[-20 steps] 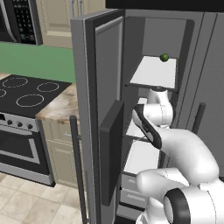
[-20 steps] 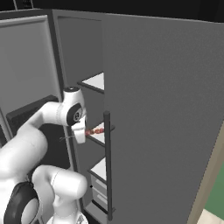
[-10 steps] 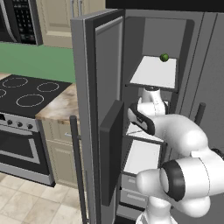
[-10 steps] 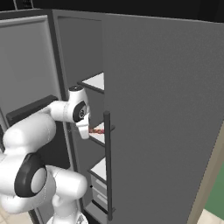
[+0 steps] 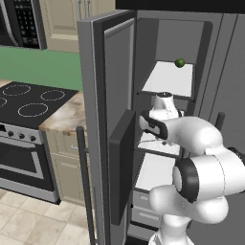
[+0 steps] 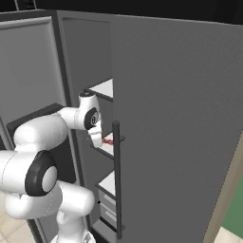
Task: Store the kebab skewer in the freezer for long-term storage. Close the freezer door after placing the cooked food.
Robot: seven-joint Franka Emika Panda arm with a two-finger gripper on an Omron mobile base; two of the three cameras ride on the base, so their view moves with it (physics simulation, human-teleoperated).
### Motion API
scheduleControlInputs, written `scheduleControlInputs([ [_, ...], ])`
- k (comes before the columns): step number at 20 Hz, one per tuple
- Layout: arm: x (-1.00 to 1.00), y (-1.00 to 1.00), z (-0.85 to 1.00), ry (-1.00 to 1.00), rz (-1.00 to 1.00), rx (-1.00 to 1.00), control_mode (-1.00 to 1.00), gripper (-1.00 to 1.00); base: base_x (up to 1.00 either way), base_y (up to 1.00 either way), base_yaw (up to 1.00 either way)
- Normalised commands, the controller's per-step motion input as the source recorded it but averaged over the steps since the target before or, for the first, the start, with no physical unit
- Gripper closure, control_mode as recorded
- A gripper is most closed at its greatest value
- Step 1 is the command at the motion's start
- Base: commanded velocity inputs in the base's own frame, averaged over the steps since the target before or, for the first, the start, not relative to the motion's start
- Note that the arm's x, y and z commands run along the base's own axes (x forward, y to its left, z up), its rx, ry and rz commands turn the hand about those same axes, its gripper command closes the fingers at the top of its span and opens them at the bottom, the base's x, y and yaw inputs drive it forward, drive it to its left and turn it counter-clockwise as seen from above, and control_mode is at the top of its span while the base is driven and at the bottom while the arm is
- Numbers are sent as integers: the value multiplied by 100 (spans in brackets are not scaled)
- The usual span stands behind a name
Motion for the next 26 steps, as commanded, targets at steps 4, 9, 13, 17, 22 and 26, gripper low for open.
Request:
scheduleControlInputs([
  [4,14,-1,-29,0,14,0,-100,100,0,0,0],
  [9,6,0,-37,0,17,0,-100,100,0,0,0],
  [13,0,0,-32,0,19,0,-100,100,0,0,0],
  [17,0,-4,-18,0,20,0,-100,100,0,0,0],
  [22,24,-30,-19,0,24,0,-100,100,0,0,0],
  [26,27,-41,-31,0,24,0,-100,100,0,0,0],
])
